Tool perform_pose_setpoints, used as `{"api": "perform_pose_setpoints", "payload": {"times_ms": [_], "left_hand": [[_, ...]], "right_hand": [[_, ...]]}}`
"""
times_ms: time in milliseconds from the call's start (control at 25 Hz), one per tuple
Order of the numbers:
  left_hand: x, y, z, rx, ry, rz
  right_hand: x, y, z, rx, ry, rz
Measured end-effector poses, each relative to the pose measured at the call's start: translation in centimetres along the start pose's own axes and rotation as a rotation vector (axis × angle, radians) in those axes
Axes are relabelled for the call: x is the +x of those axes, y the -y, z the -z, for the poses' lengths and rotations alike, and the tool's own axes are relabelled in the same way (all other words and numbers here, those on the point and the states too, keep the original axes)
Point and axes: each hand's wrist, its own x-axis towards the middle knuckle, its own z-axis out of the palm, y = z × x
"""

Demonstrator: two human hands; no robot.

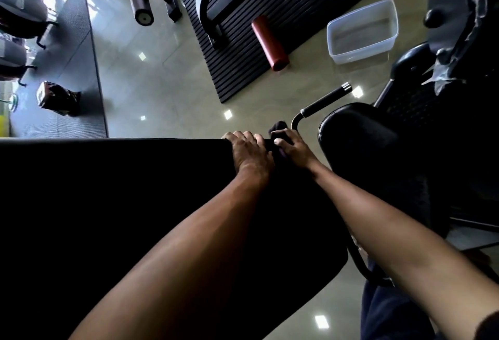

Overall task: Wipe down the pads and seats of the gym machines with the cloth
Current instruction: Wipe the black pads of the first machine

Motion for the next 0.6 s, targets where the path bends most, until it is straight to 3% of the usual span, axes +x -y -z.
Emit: {"api": "perform_pose_setpoints", "payload": {"times_ms": [200, 400, 480, 600], "left_hand": [[0.4, -0.7, -0.1, 0.0, 0.035, 0.0], [0.5, -0.9, -0.2, 0.016, 0.02, 0.004], [0.3, -0.9, -0.2, 0.013, 0.014, -0.005], [0.3, -0.7, -0.2, 0.013, 0.001, -0.01]], "right_hand": [[5.1, -5.5, 1.6, -0.102, 0.027, -0.246], [-4.0, -0.6, -0.2, -0.069, -0.033, -0.009], [-7.8, -1.9, 0.0, -0.057, -0.004, 0.045], [-7.0, -4.9, 0.6, -0.061, -0.124, 0.03]]}}
